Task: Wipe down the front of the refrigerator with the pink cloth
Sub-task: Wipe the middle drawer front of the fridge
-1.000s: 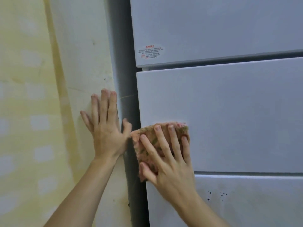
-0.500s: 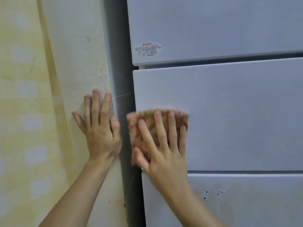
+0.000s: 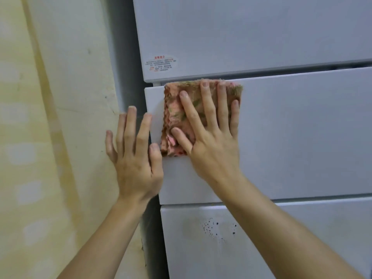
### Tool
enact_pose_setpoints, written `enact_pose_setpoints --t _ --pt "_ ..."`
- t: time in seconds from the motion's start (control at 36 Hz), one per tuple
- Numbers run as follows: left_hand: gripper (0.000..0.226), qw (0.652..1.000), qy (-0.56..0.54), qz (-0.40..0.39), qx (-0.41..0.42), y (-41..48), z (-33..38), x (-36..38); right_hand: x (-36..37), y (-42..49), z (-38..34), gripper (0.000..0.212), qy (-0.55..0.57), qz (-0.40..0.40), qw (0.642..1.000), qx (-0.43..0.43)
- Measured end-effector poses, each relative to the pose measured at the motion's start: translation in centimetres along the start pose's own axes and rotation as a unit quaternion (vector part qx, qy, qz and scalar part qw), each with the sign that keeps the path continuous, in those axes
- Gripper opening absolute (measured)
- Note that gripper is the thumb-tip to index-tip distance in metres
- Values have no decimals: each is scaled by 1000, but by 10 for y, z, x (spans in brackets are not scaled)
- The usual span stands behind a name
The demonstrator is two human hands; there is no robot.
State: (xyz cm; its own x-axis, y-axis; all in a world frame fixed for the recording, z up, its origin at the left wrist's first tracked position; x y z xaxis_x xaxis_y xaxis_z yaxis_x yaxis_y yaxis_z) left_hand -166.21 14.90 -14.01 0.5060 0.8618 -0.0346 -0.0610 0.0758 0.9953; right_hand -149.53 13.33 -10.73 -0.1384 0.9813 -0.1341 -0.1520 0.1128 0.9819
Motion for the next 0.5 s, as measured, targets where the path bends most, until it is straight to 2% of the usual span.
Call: enact_pose_setpoints --t 0.17,0.31,0.5 --pt "56 999 -32 -25 16 -16 21 15 1 -64 6 58 -1 -13 1000 10" --pt "57 998 -20 -46 27 -34 19 23 6 -144 24 60 -10 -53 998 -32" --pt "61 1000 -2 -23 12 -33 28 21 -4 -113 39 62 -25 -63 997 -46"
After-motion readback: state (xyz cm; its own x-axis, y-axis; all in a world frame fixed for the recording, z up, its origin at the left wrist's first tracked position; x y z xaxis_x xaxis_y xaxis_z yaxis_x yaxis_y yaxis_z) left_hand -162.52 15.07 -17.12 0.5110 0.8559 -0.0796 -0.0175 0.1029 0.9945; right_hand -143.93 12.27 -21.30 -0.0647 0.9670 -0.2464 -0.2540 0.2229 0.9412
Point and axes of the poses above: each hand's wrist, its own y-axis towards the middle knuckle, its own x-axis out of the palm, z = x × y, the point moved 7 cm from there along y, towards the middle knuckle, and after that the axes turned 5 degrees about -x, right-handed, at the moved point
